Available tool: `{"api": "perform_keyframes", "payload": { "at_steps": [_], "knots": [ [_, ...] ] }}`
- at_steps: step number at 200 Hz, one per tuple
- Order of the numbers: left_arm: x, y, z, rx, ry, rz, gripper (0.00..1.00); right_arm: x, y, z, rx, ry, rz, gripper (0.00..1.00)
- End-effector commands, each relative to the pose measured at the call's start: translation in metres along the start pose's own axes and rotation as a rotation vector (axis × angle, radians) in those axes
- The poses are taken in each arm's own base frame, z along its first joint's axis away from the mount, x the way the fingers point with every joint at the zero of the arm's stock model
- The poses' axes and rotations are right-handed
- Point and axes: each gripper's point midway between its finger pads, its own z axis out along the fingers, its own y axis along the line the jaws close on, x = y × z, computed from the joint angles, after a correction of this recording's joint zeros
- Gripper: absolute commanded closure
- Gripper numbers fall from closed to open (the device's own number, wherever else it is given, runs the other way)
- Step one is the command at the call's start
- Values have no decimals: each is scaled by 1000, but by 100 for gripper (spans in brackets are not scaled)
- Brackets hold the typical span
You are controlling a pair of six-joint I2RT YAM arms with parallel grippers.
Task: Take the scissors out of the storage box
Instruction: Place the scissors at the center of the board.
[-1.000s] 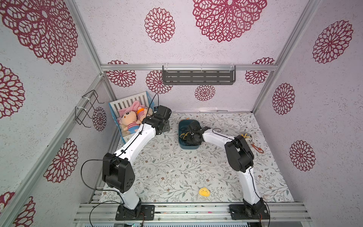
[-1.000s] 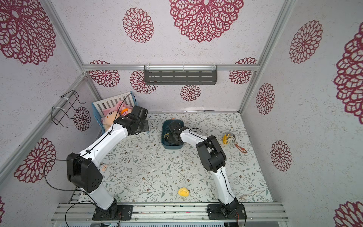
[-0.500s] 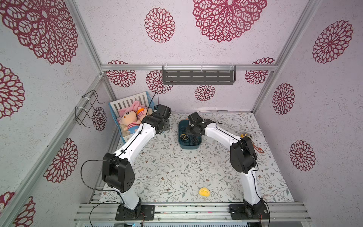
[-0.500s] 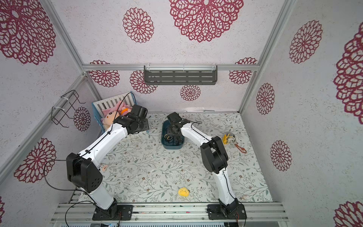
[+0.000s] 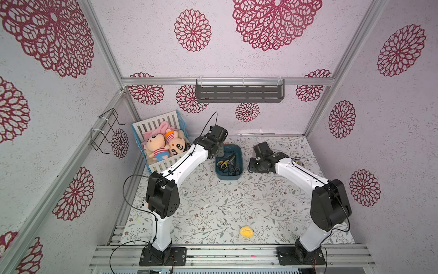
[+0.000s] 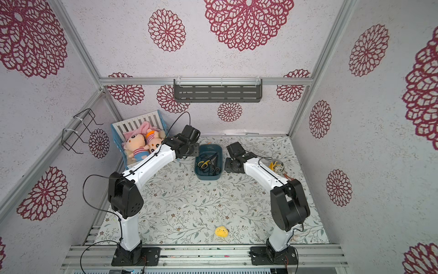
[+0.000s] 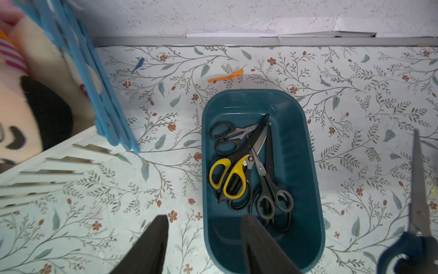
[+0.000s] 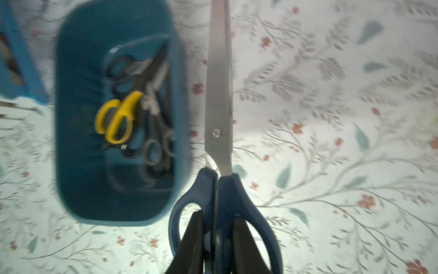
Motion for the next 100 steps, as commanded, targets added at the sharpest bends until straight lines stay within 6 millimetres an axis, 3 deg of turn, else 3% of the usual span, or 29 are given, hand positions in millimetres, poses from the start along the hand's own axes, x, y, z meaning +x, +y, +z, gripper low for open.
{"api": "perform_keyframes", "payload": {
  "at_steps": [1, 21, 47, 75, 100],
  "knots": [
    [-1, -15, 19, 44, 14, 18, 49, 21, -4, 7, -26, 8, 11, 89],
    [6, -30, 35, 70, 37, 21, 49, 50, -20, 22, -7, 45, 31, 89],
    [17, -46, 53, 87, 66, 45, 50, 73, -31, 37, 11, 91, 9, 89],
    [32, -55, 72, 89, 110, 66, 52, 89, -43, 45, 52, 132, -18, 86],
    [43, -55, 85, 81, 137, 66, 53, 96, -49, 42, 74, 148, -31, 77]
  ]
}}
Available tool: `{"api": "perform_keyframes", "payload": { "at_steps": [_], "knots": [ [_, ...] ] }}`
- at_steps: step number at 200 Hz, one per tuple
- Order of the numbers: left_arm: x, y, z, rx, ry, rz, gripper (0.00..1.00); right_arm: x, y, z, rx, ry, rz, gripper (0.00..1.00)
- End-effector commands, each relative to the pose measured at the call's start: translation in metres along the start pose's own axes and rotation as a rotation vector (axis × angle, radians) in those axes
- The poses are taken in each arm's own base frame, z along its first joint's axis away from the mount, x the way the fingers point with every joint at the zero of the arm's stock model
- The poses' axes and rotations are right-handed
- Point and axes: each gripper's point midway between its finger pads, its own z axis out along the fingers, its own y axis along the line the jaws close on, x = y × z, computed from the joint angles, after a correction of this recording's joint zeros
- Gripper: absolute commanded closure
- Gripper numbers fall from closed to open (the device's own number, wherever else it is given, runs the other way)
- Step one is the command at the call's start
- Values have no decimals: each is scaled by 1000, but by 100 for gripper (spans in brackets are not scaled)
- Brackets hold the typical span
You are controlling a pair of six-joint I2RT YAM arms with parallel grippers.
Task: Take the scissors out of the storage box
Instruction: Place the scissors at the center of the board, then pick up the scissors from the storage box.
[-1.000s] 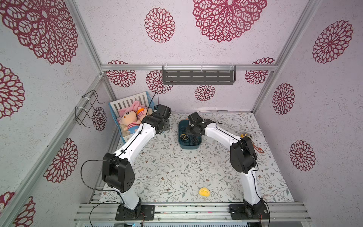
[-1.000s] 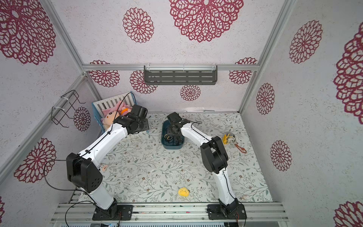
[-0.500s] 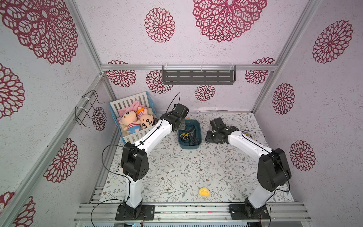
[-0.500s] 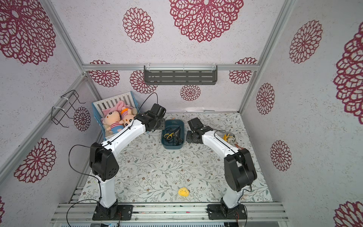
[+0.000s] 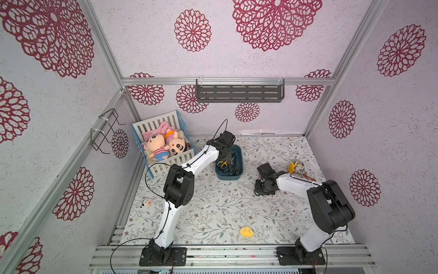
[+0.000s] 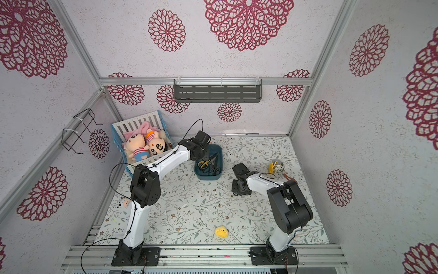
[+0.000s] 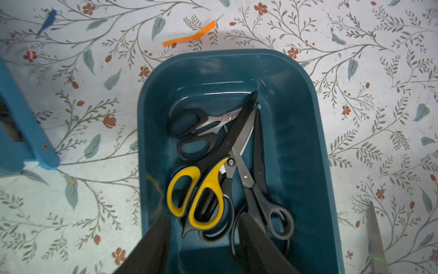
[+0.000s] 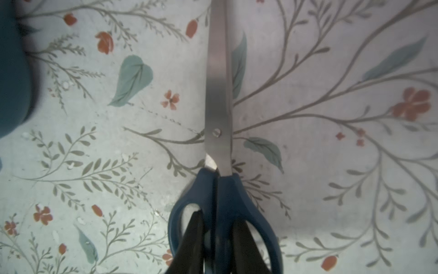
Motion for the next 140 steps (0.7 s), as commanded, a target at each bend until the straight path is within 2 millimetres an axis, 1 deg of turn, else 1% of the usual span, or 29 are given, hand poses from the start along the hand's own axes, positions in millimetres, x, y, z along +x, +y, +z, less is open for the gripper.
{"api": "perform_keyframes", "payload": {
  "at_steps": [1, 8, 33, 53, 80, 96, 114, 140],
  "knots": [
    [3, -8, 8, 21, 11, 11, 53, -3, -4, -5, 13, -30, -20, 77],
    [5, -9, 12, 22, 17, 13, 54, -4, -5, -8, 17, -36, -20, 71],
    [13, -14, 24, 30, 41, 16, 59, -17, -2, -26, 11, -83, -15, 59],
    [18, -13, 32, 25, 57, 5, 61, -31, 4, -44, -2, -126, -13, 57],
    [27, -13, 43, 21, 82, 1, 67, -52, 13, -72, -28, -191, -11, 55],
    [32, -16, 47, 34, 98, -4, 67, -61, 17, -85, -40, -224, -14, 54],
    [36, -20, 50, 48, 102, -7, 67, -66, 19, -90, -41, -232, -23, 54],
    [44, -23, 61, 54, 123, -19, 67, -68, 23, -91, -54, -235, -26, 54]
  ]
}}
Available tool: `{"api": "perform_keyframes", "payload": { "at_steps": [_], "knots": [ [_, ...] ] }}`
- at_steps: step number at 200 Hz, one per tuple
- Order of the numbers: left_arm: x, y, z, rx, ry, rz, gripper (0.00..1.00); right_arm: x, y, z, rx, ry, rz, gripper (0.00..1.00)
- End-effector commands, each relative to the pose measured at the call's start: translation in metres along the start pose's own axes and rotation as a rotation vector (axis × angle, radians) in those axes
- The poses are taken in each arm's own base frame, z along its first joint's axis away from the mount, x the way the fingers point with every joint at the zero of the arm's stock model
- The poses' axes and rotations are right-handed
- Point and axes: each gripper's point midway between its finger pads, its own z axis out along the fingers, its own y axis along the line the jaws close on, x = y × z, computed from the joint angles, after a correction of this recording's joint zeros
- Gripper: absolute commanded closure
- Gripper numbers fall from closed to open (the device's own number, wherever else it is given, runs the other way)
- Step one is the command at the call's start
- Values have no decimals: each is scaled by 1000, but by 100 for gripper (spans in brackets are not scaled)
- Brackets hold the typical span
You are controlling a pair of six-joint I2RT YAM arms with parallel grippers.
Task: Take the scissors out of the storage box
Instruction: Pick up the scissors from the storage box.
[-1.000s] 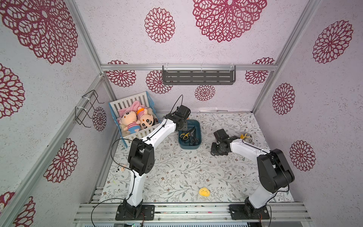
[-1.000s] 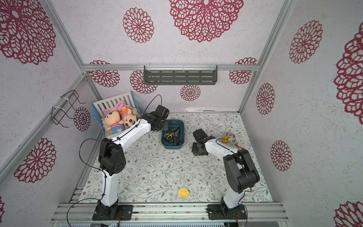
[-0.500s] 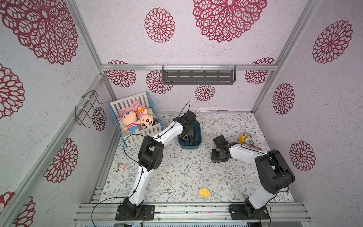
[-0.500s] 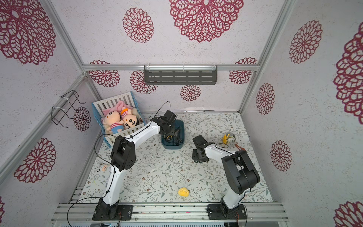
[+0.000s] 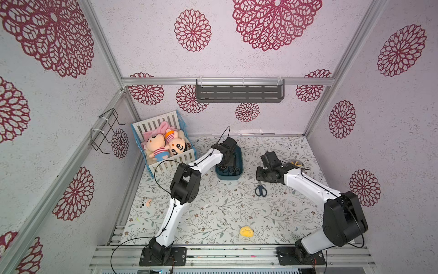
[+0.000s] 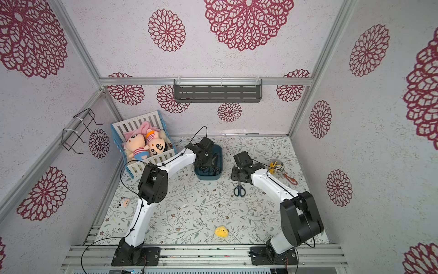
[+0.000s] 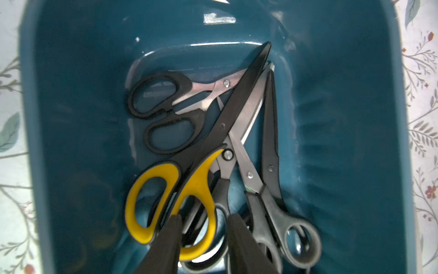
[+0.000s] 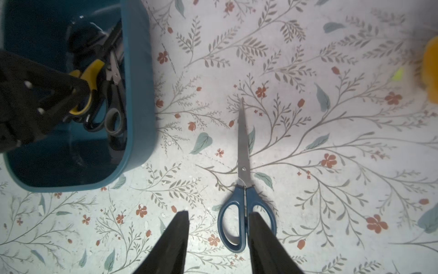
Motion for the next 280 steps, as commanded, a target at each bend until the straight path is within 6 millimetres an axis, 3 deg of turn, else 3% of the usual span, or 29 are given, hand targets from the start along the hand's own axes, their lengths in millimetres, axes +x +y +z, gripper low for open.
{"api": "perform_keyframes", "payload": {
  "at_steps": [1, 45, 103, 145, 204, 236, 280],
  "knots": [
    [8, -9, 18, 26, 16, -15, 68, -6, -1, -9, 6, -20, -13, 54],
    [18, -7, 34, 19, 45, -28, 69, -7, -1, -14, 4, -25, -10, 54],
    [20, -10, 41, 38, 56, -33, 84, -4, -6, -21, 13, -44, -8, 54],
    [25, -11, 44, 41, 77, -26, 83, -2, -7, -28, -6, -69, 15, 54],
    [41, -5, 59, 18, 113, -42, 100, 0, -11, -44, -20, -100, 30, 54],
    [25, -9, 40, 34, 69, -52, 100, -3, -11, -49, -26, -116, 30, 53],
    [-27, -17, -22, 93, -89, -124, 100, -5, 0, -41, -64, -108, 20, 54]
  ]
}}
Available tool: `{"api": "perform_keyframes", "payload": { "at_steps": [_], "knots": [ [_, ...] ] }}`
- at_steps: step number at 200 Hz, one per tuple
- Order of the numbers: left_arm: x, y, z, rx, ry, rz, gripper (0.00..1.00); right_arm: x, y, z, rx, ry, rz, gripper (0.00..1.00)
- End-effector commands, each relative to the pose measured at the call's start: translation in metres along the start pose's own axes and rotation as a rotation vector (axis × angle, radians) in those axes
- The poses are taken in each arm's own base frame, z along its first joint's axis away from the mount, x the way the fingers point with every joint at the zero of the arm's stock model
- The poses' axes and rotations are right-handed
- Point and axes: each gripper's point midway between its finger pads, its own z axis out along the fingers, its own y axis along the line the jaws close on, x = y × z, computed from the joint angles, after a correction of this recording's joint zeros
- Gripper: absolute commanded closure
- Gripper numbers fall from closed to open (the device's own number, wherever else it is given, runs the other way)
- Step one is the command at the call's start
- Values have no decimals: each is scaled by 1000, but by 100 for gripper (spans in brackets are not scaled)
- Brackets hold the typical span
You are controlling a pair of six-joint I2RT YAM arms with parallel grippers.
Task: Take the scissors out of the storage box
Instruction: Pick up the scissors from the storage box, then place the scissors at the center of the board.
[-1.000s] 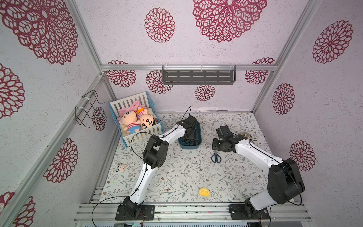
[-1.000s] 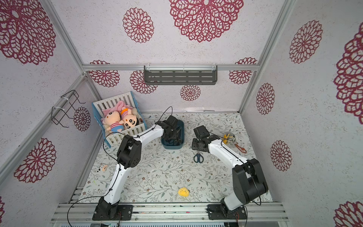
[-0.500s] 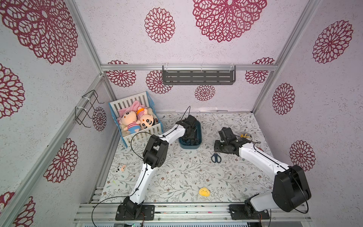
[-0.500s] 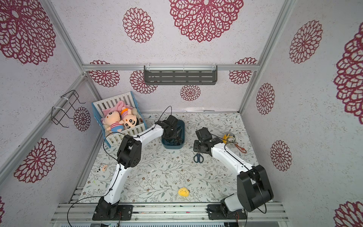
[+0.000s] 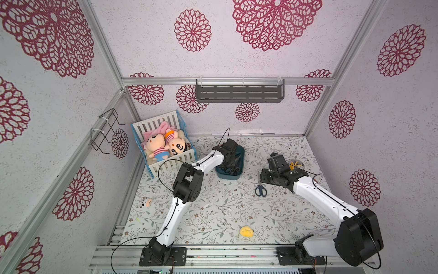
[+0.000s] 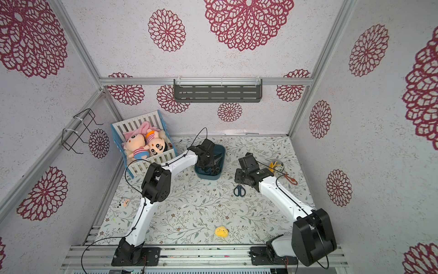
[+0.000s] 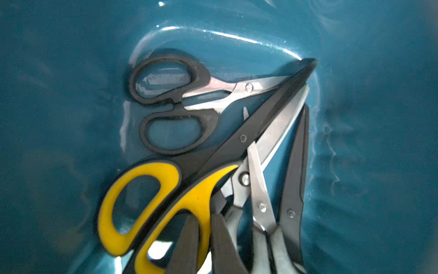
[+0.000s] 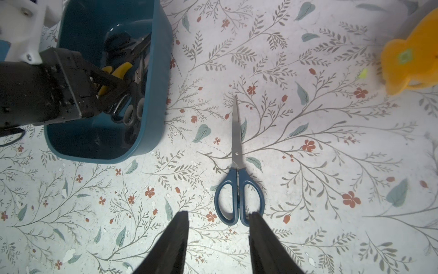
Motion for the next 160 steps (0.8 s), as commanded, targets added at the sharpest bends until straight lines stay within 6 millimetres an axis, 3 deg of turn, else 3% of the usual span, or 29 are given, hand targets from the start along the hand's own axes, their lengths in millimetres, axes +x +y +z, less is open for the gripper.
{"api": "perform_keyframes", "payload": {
  "at_steps": [1, 34, 60, 91, 104, 108, 121, 160],
  "knots": [
    [-29, -10, -45, 49, -90, -42, 100, -13, 9, -3, -33, -44, 5, 54],
    [-56, -19, -94, 115, -182, -85, 100, -18, 15, 1, -44, -44, -16, 54],
    [-60, -17, -119, 145, -202, -142, 100, -19, 22, 5, -57, -40, -31, 54],
    [-59, 2, -156, 134, -252, -253, 100, -26, 43, 13, -80, -44, -67, 54],
    [-52, 20, -165, 94, -261, -332, 100, -30, 58, 19, -98, -46, -88, 54],
    [-53, 25, -181, 101, -283, -362, 100, -33, 64, 20, -104, -49, -94, 54],
    [-39, 43, -191, 82, -283, -436, 100, -43, 82, 26, -122, -58, -114, 53],
    [16, 72, -198, 100, -237, -581, 100, -59, 121, 50, -152, -34, -150, 53]
  ]
}}
